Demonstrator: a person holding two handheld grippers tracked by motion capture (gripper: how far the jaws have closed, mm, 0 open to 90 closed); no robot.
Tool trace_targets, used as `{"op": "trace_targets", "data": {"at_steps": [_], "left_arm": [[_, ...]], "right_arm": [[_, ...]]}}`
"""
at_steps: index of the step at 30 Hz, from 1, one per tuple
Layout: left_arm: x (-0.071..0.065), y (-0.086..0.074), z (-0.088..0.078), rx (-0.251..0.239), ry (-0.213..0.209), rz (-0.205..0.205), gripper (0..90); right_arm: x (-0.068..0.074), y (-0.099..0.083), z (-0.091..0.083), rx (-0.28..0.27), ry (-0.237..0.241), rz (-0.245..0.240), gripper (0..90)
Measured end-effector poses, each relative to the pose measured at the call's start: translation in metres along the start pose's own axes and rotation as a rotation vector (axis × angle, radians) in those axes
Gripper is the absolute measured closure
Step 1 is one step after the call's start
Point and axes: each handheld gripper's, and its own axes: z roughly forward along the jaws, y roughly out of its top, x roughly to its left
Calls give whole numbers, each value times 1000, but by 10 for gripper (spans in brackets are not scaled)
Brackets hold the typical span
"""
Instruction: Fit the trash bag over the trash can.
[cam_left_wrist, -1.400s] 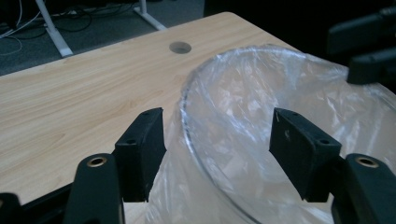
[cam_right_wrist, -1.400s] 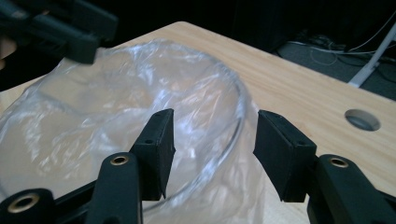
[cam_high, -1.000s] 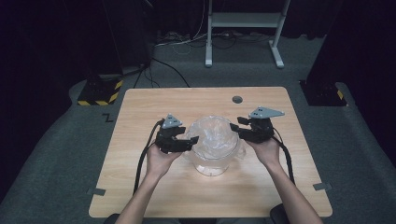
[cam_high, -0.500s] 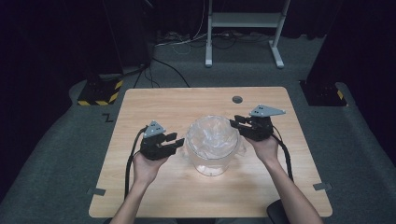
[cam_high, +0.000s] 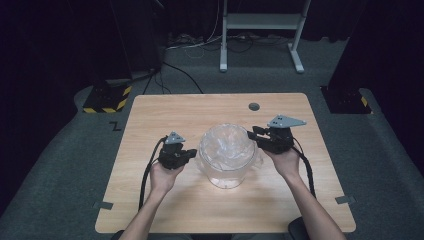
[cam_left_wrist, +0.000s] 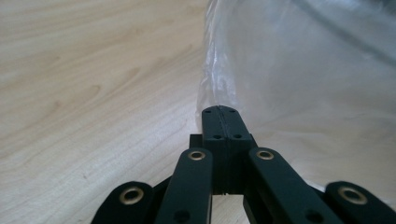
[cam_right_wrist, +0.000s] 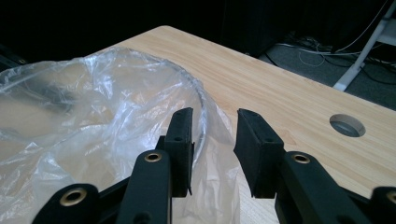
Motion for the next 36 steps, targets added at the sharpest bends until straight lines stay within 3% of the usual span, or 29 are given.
{"op": "trace_targets", "data": {"at_steps": [8,10,13,17,19,27,32,33,35,36], "left_arm": [[5,-10,24,80,18,-2,900],[7,-14,26,81,3,-28,899],[10,-16,21,66,-15,-49,789],[10,-15,4,-5,-23,-61,572],[14,-12,-4,-40,-65,-105,534],[11,5,-25,-123,-51,-117,437],[-2,28,-34,-198,-50,-93,453],[-7,33,-34,-205,-26,-79,471],[-13,43,-32,-219,-27,-56,468],[-17,49,-29,-218,4,-28,468]], "right_arm": [[4,-2,4,21,8,-24,724],[5,-2,5,25,11,-24,726],[6,-2,5,27,5,-28,696],[6,0,2,9,8,-29,646],[6,1,1,1,13,-30,633],[2,5,2,-18,29,1,595],[4,11,5,-32,31,5,581],[4,13,6,-32,36,4,581],[5,17,6,-34,43,5,581],[5,18,7,-35,45,5,581]]}}
